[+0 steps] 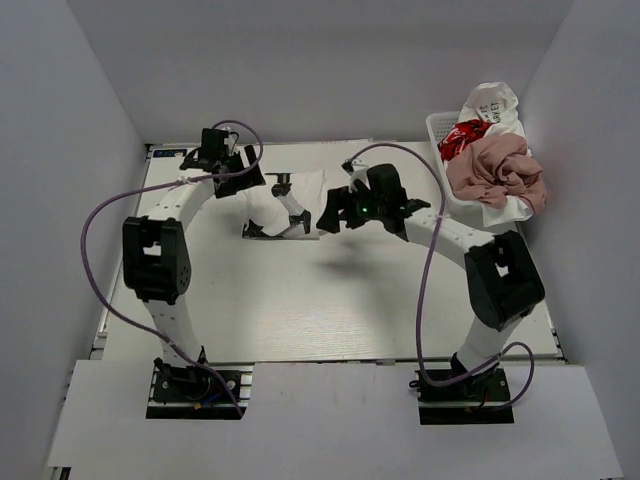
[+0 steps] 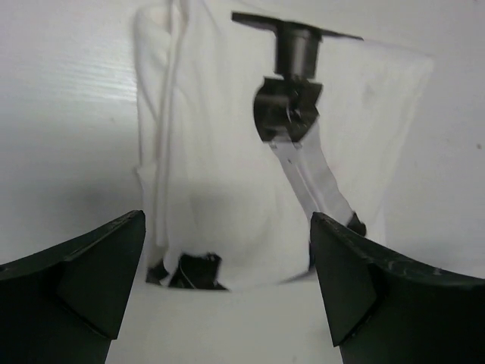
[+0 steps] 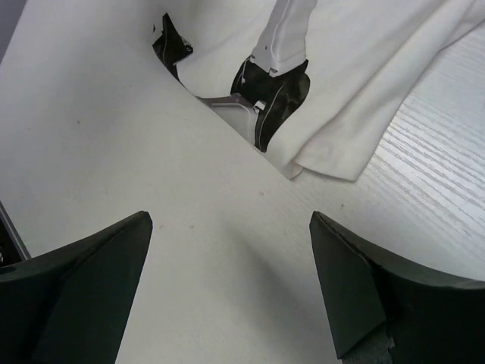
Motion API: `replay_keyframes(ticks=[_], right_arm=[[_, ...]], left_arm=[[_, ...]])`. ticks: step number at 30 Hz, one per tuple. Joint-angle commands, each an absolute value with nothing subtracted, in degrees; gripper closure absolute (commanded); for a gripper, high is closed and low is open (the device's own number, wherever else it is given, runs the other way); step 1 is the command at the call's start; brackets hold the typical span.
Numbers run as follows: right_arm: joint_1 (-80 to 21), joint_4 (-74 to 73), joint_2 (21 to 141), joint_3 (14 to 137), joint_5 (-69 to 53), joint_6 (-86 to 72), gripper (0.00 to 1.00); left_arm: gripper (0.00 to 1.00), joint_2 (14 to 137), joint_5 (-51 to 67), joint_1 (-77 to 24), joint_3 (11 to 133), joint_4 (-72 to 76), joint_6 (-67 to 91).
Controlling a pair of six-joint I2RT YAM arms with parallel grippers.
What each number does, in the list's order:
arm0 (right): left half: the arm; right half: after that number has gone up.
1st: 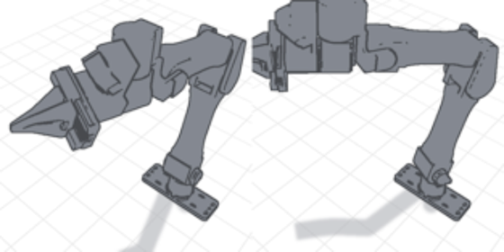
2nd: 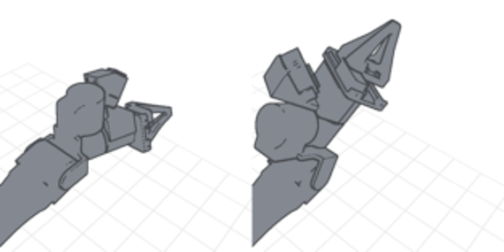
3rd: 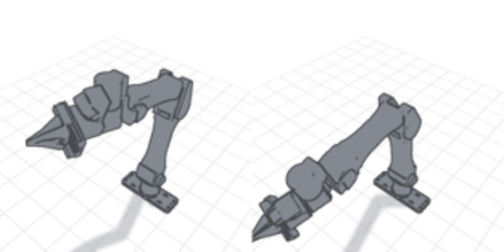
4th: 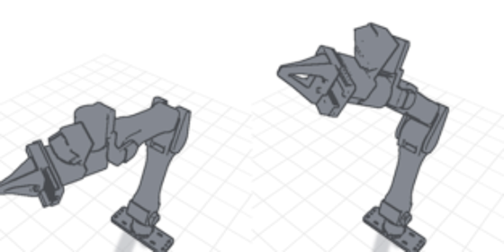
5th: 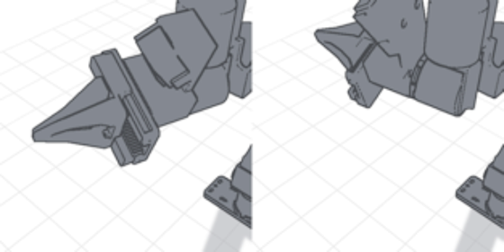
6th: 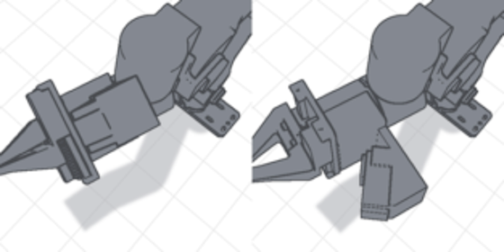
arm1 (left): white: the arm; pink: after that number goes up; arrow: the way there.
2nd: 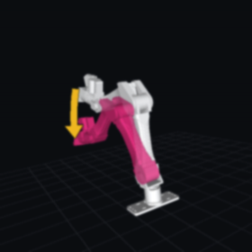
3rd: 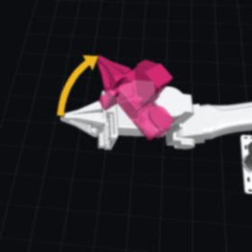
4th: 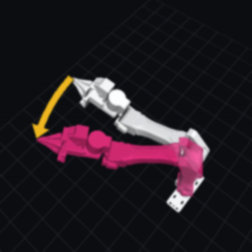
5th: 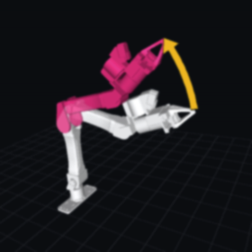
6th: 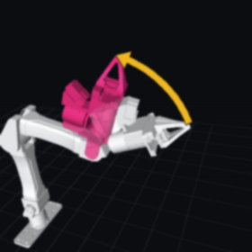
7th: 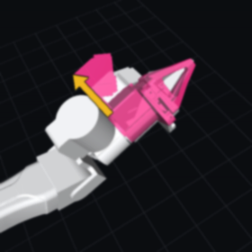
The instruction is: Fold and stack the t-shirts
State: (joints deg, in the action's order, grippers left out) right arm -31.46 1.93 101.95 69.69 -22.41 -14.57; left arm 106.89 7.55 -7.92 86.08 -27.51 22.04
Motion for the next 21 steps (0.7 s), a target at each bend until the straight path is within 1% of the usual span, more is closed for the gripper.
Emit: replay_keyframes(ticks=[1, 3, 6, 7, 8, 9, 11, 12, 13, 14, 18, 19, 21], right_arm=[[-31.2, 4.6, 97.3, 64.2, -20.8, -15.1, 0.1], [-31.0, 4.6, 94.0, 62.0, -19.3, -15.4, 0.1], [-30.9, 4.4, 90.2, 59.5, -17.4, -15.2, 0.1], [-30.9, 4.4, 89.7, 58.2, -15.6, -15.1, 0.1], [-30.8, 4.1, 88.2, 57.9, -14.9, -15.2, 0.1], [-30.8, 4.1, 88.1, 57.3, -14.5, -15.2, 0.1], [-30.9, 4.1, 87.4, 56.5, -13.2, -15.1, 0.1], [-30.9, 4.0, 87.4, 56.3, -12.2, -15.0, 0.1], [-30.8, 4.0, 87.2, 56.1, -11.8, -14.9, 0.1], [-30.7, 3.8, 87.7, 56.1, -10.6, -15.0, 0.1], [-30.5, 3.5, 88.1, 56.2, -9.7, -14.8, 0.1], [-30.3, 3.6, 88.0, 56.2, -9.6, -14.9, 0.1], [-30.1, 4.2, 87.8, 55.7, -8.8, -14.6, 0.1]], left_arm=[[0.0, 116.3, 1.7, -7.1, 91.8, -35.1, 19.2], [0.0, 121.6, 2.6, -6.6, 96.7, -35.2, 18.5], [0.11, 125.2, 5.0, -6.6, 99.0, -35.2, 17.9], [0.21, 126.0, 6.1, -6.6, 99.1, -35.2, 17.2], [0.25, 127.2, 6.1, -6.6, 99.1, -35.2, 17.2], [0.35, 127.7, 6.1, -6.6, 99.6, -35.2, 16.7], [0.46, 128.3, 6.1, -6.6, 99.6, -35.2, 16.7], [0.57, 128.3, 6.1, -6.6, 99.6, -35.2, 15.2], [0.7, 128.3, 5.4, -6.6, 99.6, -35.8, 15.2], [1.0, 128.3, 3.9, -6.6, 99.6, -35.8, 15.2], [1.0, 127.8, -3.0, -5.9, 101.8, -38.7, 12.0], [1.0, 127.8, -6.7, -5.3, 102.6, -39.5, 11.2], [1.0, 126.3, -10.3, -4.4, 103.4, -39.5, 8.4]])
